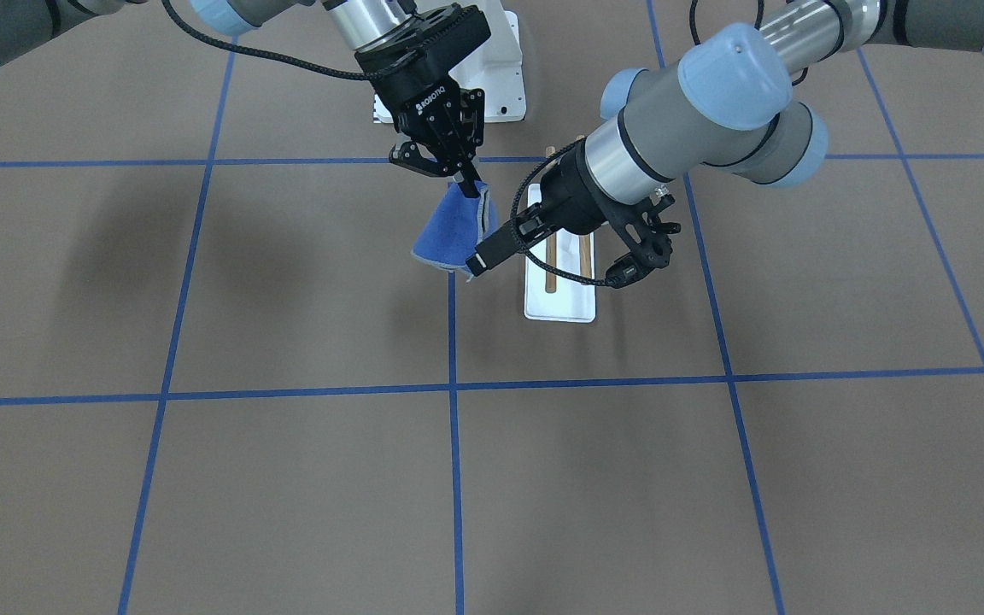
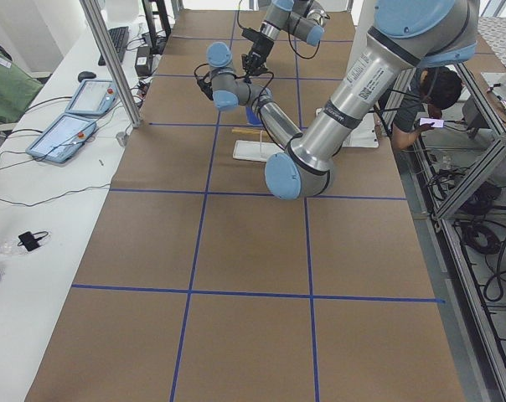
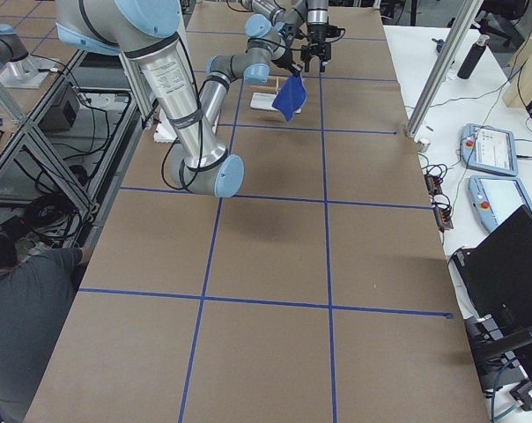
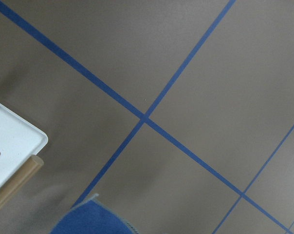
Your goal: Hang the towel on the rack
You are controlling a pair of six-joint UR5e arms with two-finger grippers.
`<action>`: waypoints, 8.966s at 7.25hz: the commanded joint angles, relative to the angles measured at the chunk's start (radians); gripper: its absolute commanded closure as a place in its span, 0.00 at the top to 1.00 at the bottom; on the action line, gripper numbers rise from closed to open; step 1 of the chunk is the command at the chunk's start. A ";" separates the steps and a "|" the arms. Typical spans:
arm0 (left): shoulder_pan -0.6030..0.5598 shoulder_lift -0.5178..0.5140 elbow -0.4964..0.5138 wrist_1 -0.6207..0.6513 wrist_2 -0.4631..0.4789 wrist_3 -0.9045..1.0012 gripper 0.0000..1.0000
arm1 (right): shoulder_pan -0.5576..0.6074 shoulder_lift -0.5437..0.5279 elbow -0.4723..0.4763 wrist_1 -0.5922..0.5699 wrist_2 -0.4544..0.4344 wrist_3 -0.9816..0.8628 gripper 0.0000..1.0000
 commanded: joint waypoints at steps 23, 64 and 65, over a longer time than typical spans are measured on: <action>0.039 0.019 -0.009 -0.056 0.014 0.001 0.00 | -0.002 -0.010 0.008 0.011 -0.017 0.006 0.00; -0.750 0.695 -0.027 0.624 -0.013 2.016 0.98 | 1.080 -0.522 -0.521 -0.371 0.698 -0.720 1.00; -0.779 0.724 -0.052 0.625 -0.053 2.006 0.98 | 1.080 -0.522 -0.519 -0.370 0.699 -0.720 1.00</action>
